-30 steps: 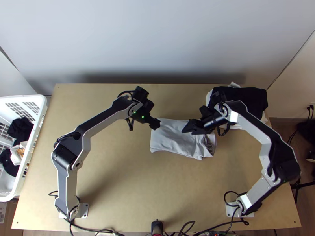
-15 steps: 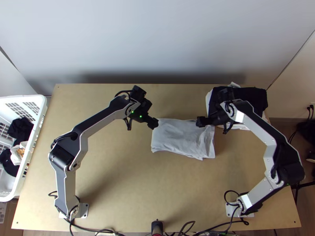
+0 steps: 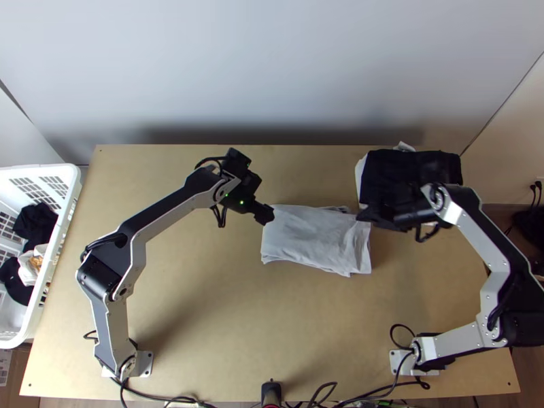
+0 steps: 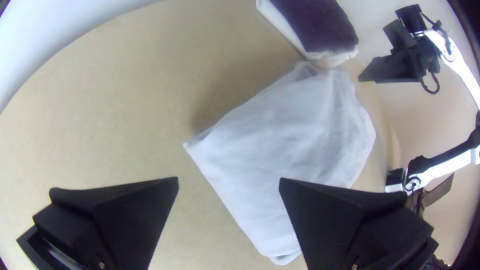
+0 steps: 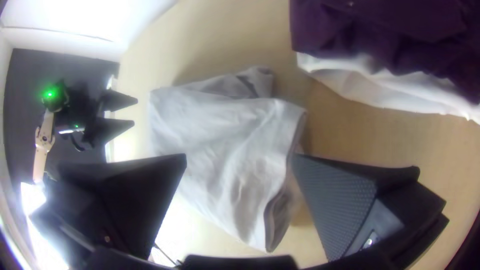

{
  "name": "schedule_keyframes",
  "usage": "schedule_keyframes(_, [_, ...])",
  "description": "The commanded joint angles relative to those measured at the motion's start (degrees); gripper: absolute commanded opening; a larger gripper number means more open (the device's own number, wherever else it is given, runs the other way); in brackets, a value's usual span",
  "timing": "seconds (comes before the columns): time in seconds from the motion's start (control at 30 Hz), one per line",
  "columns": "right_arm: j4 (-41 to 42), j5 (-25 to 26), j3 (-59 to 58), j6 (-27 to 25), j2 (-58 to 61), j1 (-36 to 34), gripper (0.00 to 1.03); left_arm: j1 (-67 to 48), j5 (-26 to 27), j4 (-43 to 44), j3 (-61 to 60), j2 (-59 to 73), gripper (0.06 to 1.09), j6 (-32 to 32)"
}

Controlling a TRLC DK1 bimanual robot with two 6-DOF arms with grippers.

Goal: Fold the t-shirt

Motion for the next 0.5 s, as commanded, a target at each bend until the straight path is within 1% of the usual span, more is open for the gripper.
schedule_keyframes(0.0, [1.34, -8.18, -7.04, -3.72, -1.11, -6.76, 0.98, -0.66, 0.24, 1.03, -1.2, -0.77, 1.04, 0.14])
schedule_keyframes(0.13, [4.6, -8.18, -9.59, -4.42, 0.03, -8.08, 0.98, -1.1, 0.24, 1.03, -1.2, -0.86, 1.04, 0.32])
schedule_keyframes(0.23, [5.04, -8.35, -10.73, -6.18, 1.35, -10.37, 0.98, -1.1, 0.24, 1.03, -1.2, -1.03, 1.04, 0.58])
schedule_keyframes(0.37, [6.27, -12.05, -12.67, -7.32, 3.9, -12.74, 0.98, -1.01, 0.16, 1.03, -1.2, -1.3, 1.04, 0.67])
schedule_keyframes(0.47, [8.2, -14.59, -14.43, -8.11, 5.48, -12.74, 0.98, -1.01, 0.16, 1.03, -1.37, -1.47, 1.04, 0.67])
